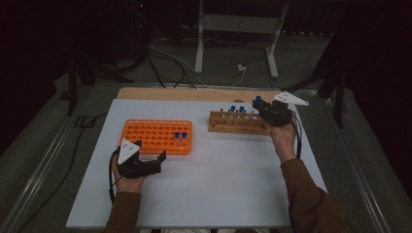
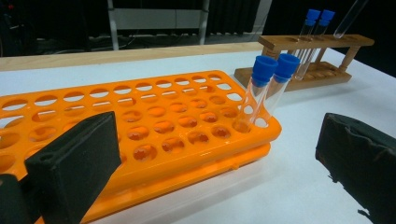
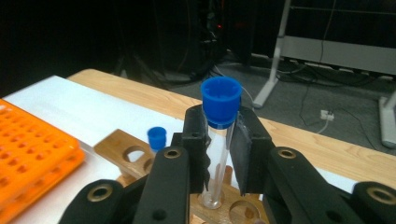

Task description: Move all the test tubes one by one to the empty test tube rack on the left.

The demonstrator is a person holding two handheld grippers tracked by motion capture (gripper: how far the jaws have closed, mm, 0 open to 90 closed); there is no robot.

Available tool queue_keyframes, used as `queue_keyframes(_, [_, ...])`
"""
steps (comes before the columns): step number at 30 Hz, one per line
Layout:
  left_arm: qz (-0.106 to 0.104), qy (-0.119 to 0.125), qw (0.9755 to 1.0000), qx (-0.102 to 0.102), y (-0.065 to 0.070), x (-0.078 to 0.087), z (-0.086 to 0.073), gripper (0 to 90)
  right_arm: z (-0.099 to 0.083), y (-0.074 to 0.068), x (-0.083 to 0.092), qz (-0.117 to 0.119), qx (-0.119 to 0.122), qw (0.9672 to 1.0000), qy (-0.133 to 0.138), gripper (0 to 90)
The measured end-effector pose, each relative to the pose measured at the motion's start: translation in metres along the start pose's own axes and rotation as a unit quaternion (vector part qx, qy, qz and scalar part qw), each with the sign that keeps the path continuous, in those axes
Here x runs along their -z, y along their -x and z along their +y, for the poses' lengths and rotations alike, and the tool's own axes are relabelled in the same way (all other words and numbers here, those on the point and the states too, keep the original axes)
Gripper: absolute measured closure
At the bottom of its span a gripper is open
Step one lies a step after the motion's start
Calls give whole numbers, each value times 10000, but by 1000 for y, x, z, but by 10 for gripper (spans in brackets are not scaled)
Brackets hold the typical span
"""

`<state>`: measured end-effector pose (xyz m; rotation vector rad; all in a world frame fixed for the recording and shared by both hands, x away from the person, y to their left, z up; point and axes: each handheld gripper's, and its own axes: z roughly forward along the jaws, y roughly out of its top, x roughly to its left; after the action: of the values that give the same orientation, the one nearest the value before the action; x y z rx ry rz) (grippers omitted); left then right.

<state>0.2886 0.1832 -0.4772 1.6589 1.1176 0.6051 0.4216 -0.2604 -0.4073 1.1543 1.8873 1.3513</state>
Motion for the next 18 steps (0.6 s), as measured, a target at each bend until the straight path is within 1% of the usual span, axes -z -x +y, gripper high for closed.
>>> queue_keyframes(3, [-9, -42, 10000, -38, 1, -1, 0, 8, 0, 0, 6, 125, -60, 9999, 64, 774])
queue_keyframes(5, [-12, -49, 10000, -38, 1, -2, 0, 8, -2, -2, 10, 193, -24, 9998, 55, 774])
queue_keyframes(8, [-18, -64, 10000, -40, 2, -3, 0, 8, -5, -6, 13, 282, -4, 9996, -18, 774])
queue_keyframes(11, [-36, -57, 10000, -25, 3, -3, 0, 9, -10, -11, 16, 432, -79, 9990, -78, 774])
queue_keyframes(14, [-41, -46, 10000, -7, 3, -2, 1, 8, -14, -17, 18, 530, -39, 9984, -169, 774])
queue_keyframes(18, [-5, 20, 10000, -44, 6, 0, 4, 14, -17, -26, 21, 745, -19, 9969, -244, 773])
